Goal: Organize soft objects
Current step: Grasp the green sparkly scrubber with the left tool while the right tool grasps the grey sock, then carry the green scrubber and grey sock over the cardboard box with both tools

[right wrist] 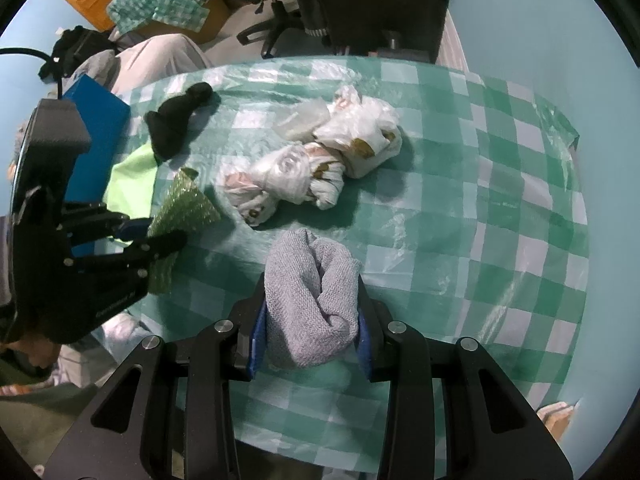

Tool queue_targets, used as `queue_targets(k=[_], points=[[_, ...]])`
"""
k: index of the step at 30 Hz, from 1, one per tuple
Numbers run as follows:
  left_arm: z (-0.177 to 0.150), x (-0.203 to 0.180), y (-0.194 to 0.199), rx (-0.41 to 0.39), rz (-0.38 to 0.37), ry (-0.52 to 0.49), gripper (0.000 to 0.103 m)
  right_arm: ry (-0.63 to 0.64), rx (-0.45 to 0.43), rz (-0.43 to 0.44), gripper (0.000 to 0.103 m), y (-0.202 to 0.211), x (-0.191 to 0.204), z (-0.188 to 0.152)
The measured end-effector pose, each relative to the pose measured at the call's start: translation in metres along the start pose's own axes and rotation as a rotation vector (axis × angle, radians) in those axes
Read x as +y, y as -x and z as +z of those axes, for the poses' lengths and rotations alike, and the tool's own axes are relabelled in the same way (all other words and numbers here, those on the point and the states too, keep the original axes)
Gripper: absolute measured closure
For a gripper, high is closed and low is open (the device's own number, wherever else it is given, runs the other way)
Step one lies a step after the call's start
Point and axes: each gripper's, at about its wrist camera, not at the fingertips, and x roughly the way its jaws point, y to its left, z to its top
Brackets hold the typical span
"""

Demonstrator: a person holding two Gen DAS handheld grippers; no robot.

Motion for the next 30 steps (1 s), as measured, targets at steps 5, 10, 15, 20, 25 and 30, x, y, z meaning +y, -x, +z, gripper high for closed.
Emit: queue_targets(k=[5,10,15,20,25,30], points=[[-0.009,0.003,0.021,-0.035,0.006,0.007,0.087,0.016,-0.014,0.000,0.068,0.008,0.011,0.003],[-0.014,0.013,0.035,-0.062,0.009,0.019,0.087,0.034,-0.032,0.008,0.068,0.019,0.022,0.006],[-0.023,0.024,0.053,-0.082,0.007,0.043,0.087,0.057,-0.046,0.007,0.068,0.031,0.036,0.007],[-0.031,0.035,0.073,-0.110,0.010,0.078,0.087,0.070,-0.058,0.001,0.068,0.043,0.048,0.008],[-0.039,0.043,0.092,-0.137,0.024,0.088,0.087,0.076,-0.076,0.008,0.068,0.055,0.058,0.012],[-0.046,0.056,0.110,-0.165,0.019,0.130,0.087,0.096,-0.093,0.010,0.068,0.067,0.071,0.015]])
